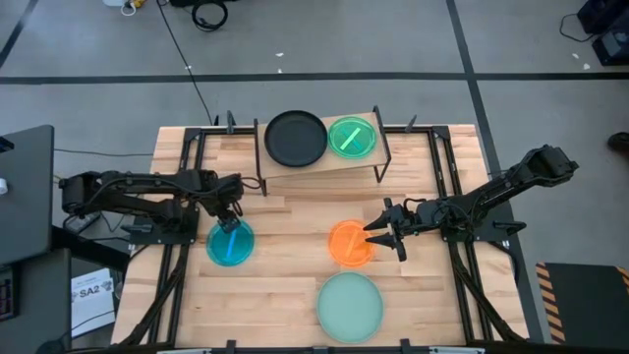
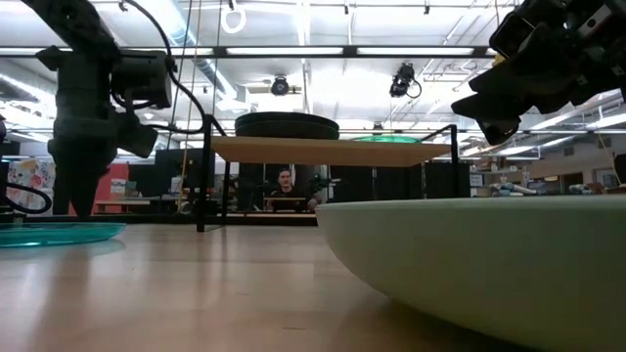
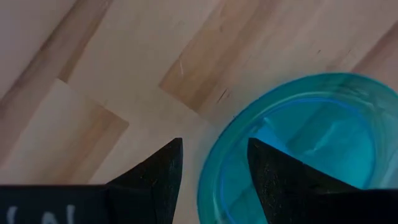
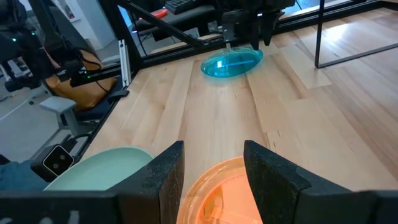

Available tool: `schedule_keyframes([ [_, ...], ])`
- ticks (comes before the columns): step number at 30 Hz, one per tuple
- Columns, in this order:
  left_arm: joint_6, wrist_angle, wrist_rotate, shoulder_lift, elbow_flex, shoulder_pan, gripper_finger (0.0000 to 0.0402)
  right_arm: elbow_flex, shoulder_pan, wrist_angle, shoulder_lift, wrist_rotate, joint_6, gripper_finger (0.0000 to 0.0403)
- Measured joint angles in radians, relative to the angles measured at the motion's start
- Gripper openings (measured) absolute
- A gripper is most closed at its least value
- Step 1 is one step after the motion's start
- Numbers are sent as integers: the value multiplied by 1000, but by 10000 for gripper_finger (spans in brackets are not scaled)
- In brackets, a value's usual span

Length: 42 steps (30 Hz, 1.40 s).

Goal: Place and stack plates onto a shelf
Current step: Stack the light blue plate on top of the green plate on the shelf

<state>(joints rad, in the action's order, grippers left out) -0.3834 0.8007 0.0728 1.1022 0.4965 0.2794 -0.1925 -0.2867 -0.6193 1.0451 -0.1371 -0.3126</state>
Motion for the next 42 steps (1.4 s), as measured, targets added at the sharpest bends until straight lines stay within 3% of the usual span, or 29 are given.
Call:
schedule_keyframes([
  [10,-98,-93,57,-6,-107,-1,188,0,0,0,0,0,1,172],
  [19,-129,-96,57,-5,-111,-2,181,0,0,0,0,0,0,172],
  [33,-130,-92,43,-4,-113,-1,60,0,0,0,0,0,-1,172],
  [42,-182,-111,110,-5,-115,-3,7,0,0,0,0,0,-2,172],
])
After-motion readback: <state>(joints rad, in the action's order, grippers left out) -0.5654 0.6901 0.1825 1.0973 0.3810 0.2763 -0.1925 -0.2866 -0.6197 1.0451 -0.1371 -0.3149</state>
